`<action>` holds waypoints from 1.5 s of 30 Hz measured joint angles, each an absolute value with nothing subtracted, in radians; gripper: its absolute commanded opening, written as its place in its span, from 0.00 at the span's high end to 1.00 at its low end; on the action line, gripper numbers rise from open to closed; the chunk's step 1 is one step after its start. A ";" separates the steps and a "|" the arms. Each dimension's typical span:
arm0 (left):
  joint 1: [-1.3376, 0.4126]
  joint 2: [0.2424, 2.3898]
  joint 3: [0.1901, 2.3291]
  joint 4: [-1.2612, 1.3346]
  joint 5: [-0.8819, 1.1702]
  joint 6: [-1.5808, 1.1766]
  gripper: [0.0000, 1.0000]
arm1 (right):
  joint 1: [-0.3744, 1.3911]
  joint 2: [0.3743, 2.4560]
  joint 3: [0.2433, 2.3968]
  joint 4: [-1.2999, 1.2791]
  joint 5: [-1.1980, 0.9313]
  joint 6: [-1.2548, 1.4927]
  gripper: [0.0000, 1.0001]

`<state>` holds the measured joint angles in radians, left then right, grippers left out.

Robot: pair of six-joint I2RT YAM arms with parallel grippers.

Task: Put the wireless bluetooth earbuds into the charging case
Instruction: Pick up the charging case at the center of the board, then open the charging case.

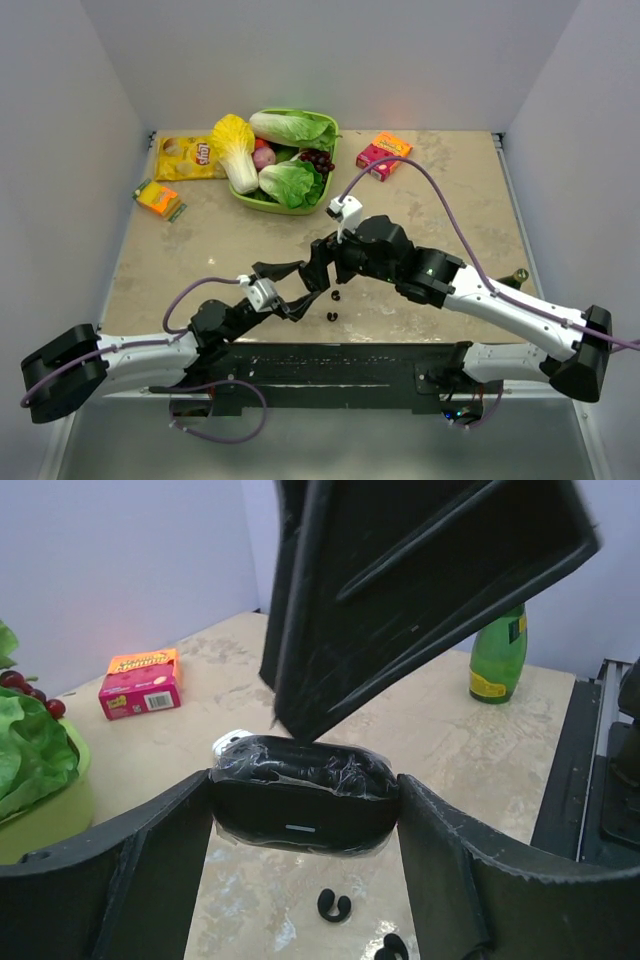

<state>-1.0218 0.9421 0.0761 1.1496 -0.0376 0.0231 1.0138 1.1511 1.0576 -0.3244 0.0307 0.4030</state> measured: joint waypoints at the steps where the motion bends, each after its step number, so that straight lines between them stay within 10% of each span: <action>1: -1.033 0.942 0.076 1.145 -0.043 0.030 1.00 | 1.014 1.165 1.058 -0.323 0.029 0.403 0.18; 45: -1.116 0.849 0.069 1.080 -0.173 0.117 1.00 | 1.007 1.056 0.949 -0.260 0.076 0.453 0.32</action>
<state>-1.1156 0.8486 0.0689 1.0798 -0.1726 0.1169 1.0065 1.0557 0.9493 -0.2604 0.0765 0.4534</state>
